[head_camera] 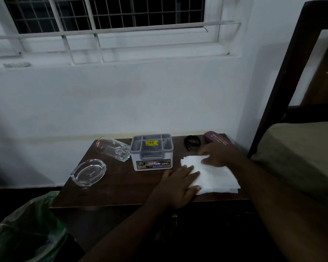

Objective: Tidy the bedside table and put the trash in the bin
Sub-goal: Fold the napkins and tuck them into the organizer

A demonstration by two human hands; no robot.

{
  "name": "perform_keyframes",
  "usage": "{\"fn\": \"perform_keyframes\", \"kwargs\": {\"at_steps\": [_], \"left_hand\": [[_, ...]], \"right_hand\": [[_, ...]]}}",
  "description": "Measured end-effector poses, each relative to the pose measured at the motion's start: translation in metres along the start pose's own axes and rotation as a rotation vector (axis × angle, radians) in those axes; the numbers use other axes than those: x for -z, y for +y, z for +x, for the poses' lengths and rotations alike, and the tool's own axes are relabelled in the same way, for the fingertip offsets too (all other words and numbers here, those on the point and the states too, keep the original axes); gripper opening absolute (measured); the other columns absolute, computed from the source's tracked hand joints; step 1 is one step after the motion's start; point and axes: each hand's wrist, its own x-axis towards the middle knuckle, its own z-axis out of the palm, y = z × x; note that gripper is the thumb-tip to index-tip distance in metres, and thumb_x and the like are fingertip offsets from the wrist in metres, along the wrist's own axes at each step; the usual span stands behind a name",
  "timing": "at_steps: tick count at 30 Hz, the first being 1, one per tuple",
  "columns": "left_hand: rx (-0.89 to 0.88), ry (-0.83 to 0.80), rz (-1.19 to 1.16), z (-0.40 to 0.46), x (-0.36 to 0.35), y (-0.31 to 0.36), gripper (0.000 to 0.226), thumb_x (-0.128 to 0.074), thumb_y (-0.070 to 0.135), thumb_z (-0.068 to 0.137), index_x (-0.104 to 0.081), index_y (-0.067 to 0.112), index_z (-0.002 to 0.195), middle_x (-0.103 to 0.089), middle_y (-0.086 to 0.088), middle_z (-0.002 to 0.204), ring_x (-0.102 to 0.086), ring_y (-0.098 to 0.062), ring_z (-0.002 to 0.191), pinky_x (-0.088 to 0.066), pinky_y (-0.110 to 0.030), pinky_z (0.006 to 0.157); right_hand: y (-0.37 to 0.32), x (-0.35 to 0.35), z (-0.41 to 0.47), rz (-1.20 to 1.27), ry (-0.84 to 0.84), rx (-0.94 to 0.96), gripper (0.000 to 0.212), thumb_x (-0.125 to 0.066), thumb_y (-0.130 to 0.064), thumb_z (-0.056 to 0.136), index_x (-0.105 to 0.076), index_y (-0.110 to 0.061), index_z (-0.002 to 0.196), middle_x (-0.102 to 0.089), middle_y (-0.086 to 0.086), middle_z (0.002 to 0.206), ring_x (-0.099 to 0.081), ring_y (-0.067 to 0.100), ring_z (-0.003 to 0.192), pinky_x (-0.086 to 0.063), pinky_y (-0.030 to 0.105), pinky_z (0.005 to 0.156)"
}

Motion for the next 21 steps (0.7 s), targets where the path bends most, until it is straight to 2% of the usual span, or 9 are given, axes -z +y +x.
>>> {"fn": "perform_keyframes", "kwargs": {"at_steps": [6,10,15,18,21], "left_hand": [[0.001,0.013,0.002,0.001,-0.002,-0.002,0.054,-0.033,0.054,0.099,-0.034,0.035,0.149,-0.028,0.006,0.161,-0.022,-0.011,0.148,-0.016,-0.036,0.111],[0.010,0.014,0.004,0.001,-0.002,-0.002,0.054,-0.034,0.054,0.099,-0.033,0.035,0.150,-0.027,0.006,0.161,-0.020,-0.011,0.148,-0.016,-0.035,0.110],[0.025,0.023,0.001,-0.001,-0.001,0.001,0.054,-0.036,0.054,0.099,-0.033,0.036,0.150,-0.021,0.006,0.163,-0.019,-0.010,0.148,-0.013,-0.033,0.113],[0.030,0.025,-0.011,-0.002,0.000,0.002,0.054,-0.037,0.053,0.099,-0.035,0.035,0.149,-0.021,0.005,0.163,-0.019,-0.011,0.148,-0.013,-0.034,0.113],[0.029,0.029,-0.020,-0.002,0.000,0.002,0.054,-0.038,0.053,0.098,-0.036,0.034,0.149,-0.023,0.004,0.162,-0.020,-0.011,0.148,-0.014,-0.035,0.113]], "right_hand": [[-0.007,0.001,0.008,0.012,0.051,0.049,0.029,-0.068,-0.025,0.086,-0.070,-0.015,0.113,-0.067,-0.001,0.118,-0.059,0.014,0.107,-0.039,0.019,0.083],[-0.009,0.001,0.008,0.006,0.107,0.057,0.024,-0.072,-0.024,0.082,-0.073,-0.018,0.106,-0.068,-0.005,0.111,-0.060,0.010,0.097,-0.041,0.017,0.077],[-0.011,0.003,0.003,-0.031,0.195,0.054,0.022,-0.079,-0.026,0.075,-0.070,-0.027,0.095,-0.053,-0.018,0.084,-0.052,0.003,0.082,-0.030,0.012,0.056],[-0.012,0.002,0.003,-0.031,0.167,0.042,0.016,-0.079,-0.025,0.076,-0.070,-0.027,0.089,-0.058,-0.017,0.084,-0.055,0.003,0.082,-0.041,0.016,0.064],[-0.013,0.000,0.003,-0.031,0.159,0.042,0.013,-0.077,-0.023,0.077,-0.072,-0.023,0.089,-0.056,-0.017,0.084,-0.051,0.002,0.081,-0.042,0.018,0.069]]}}
